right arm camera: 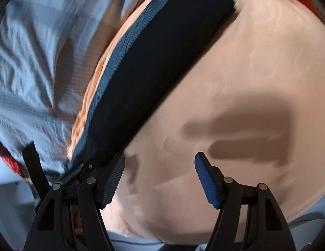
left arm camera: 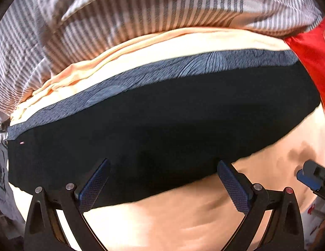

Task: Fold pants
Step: 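Grasp the trouser end with the right tool and fold it toward the left tool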

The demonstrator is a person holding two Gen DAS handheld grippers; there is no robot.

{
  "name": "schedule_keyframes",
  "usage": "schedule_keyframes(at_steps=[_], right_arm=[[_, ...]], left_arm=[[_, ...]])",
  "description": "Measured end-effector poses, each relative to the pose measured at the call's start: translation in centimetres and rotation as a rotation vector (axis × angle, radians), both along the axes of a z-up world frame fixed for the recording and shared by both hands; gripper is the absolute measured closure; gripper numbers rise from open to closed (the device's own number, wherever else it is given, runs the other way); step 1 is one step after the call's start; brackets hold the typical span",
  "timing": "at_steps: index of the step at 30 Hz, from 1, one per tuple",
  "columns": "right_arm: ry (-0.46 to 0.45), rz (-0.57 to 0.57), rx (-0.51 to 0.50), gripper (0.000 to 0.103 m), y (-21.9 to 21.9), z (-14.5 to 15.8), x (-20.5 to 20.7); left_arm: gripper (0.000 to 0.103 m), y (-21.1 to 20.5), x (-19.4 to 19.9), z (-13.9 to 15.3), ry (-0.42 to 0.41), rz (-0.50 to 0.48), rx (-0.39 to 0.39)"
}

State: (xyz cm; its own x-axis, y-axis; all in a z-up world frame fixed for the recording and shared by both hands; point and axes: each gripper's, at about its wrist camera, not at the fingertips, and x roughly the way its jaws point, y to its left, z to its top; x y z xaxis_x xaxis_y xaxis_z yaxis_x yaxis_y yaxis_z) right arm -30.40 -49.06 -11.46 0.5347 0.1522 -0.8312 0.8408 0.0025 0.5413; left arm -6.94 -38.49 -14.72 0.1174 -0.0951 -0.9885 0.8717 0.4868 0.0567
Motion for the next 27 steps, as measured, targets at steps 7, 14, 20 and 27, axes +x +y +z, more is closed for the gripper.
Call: schedule_keyframes(at_steps=[7,14,20,27], right_arm=[[-0.032,-0.106,-0.062,0.03,-5.9,-0.9,-2.3],[-0.112,-0.17,-0.082,0.03,-9.2,-2.2,-4.0],[-0.219,-0.22,-0.103,0.028,-11.2,-3.4,-3.6],[-0.355,-0.214,-0.077,0.028,-13.0,-4.7,-1.2]], left_arm=[[0.001,-2.5,0.1,-0.3,-0.001,0.066,-0.022],[0.001,-3.6,-0.5,-1.0,-0.006,0.104,0.002],[0.001,-5.7,-0.3,-0.8,-0.022,0.137,-0.012],[0.001,-8.6,0.6,0.0,-0.063,0.183,-0.051]])
